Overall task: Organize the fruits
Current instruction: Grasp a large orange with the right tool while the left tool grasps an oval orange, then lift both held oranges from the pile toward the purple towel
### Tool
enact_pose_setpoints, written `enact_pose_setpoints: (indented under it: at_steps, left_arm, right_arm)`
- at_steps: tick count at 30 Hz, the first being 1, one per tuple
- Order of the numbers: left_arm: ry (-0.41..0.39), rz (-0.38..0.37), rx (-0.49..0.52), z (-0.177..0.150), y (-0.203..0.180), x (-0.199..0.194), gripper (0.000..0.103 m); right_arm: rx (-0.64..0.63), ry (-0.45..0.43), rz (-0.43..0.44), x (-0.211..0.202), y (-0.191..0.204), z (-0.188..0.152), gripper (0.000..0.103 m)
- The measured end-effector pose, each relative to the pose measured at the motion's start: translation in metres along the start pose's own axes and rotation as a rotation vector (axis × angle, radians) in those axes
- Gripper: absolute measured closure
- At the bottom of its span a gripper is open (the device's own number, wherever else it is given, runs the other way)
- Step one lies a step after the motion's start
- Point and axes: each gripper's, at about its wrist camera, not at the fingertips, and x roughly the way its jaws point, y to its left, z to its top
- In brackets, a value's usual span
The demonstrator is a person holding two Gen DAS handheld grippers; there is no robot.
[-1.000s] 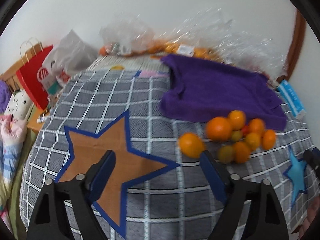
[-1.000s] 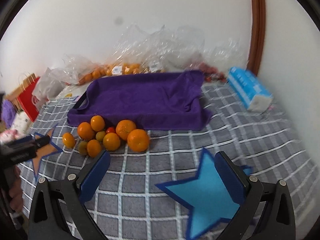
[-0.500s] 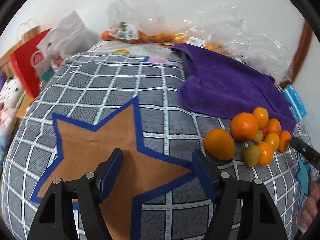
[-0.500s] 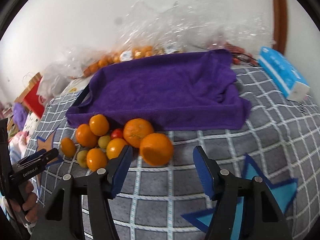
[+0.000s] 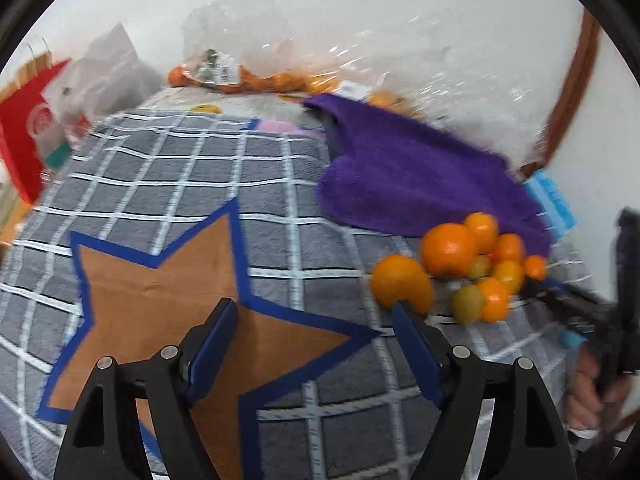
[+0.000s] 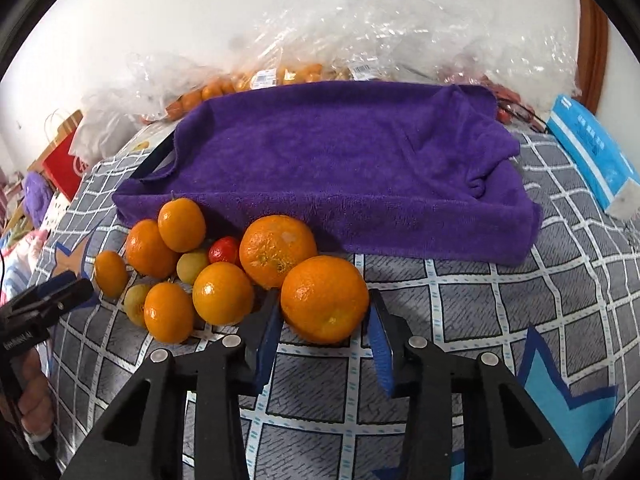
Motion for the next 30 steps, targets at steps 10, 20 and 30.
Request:
enact_pose_setpoints:
  at_steps: [10,20,30]
  left_arm:
    - [0.054,-0.027,-0.021,0.003,-0.017,0.000,0.040]
    - [0.086,-0.061,-0.117,0.016,-0.034,0.022,0.044]
    - [0.059,-0.002,-0.023,0.013,-0.051,0.030,0.067]
  right_arm:
    - [-0.011,-0.033,-0.105,-0.026,-0.027,-0.012,0.063]
    - [0.054,-0.042,-0.076,-0.020,-0.042,-0.015,0.063]
    - [0.023,-0.033,-0.088,-0.020,-0.037,-0.015,0.063]
